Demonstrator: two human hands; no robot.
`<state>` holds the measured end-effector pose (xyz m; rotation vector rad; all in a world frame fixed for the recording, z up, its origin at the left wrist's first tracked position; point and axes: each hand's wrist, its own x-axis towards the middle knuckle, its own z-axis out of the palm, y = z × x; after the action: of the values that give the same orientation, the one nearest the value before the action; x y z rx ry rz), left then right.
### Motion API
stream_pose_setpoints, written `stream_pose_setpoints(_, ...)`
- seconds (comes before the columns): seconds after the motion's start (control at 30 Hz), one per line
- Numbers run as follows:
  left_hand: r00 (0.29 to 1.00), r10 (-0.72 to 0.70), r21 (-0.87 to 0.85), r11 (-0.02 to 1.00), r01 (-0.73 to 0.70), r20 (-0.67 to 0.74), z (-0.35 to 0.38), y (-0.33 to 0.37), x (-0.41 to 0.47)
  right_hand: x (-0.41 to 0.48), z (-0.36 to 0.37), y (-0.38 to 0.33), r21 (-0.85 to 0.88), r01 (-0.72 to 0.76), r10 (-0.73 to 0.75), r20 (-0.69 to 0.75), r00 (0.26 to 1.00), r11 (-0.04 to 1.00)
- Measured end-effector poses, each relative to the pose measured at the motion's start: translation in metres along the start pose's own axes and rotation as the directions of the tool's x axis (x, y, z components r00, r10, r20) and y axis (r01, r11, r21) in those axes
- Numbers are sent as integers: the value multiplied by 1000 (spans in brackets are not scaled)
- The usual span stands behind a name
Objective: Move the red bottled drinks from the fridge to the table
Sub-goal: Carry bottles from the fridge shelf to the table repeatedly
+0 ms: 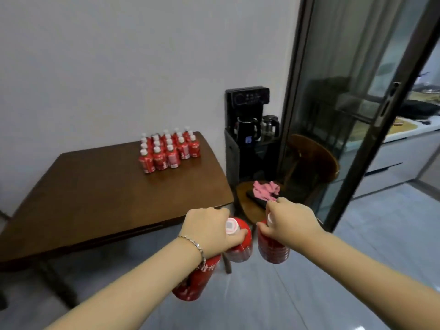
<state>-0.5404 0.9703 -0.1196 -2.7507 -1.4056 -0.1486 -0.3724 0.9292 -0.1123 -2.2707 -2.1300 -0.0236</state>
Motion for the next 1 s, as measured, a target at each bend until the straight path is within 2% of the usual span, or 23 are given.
stream_pose_setpoints(0.27,939,-326,38,945,324,106,32,-155,70,192,42,-80,26,243,-244,49,968,970)
stream_pose_setpoints(0.4,888,-437,40,899,435,143,41,-220,120,286,55,-112,78,311,-317,78,945,947)
stream_pose_setpoints(0.53,830,-539,1,839,544,142,53,-286,161,374,71,-144,148,304,-322,118,939,941)
stream_pose_setpoints(0.63,814,-563,-22,821,571,145,70,-329,183,425,92,-164,236,216,-262,186,947,947)
stream_pose_setpoints(0.8,859,-486,-10,869,494,163,109,-405,232,508,138,-192,349,1,-108,287,952,937)
stream_pose_setpoints(1.0,866,-441,-126,870,477,233,149,-479,291,583,182,-210,428,-332,139,422,896,841)
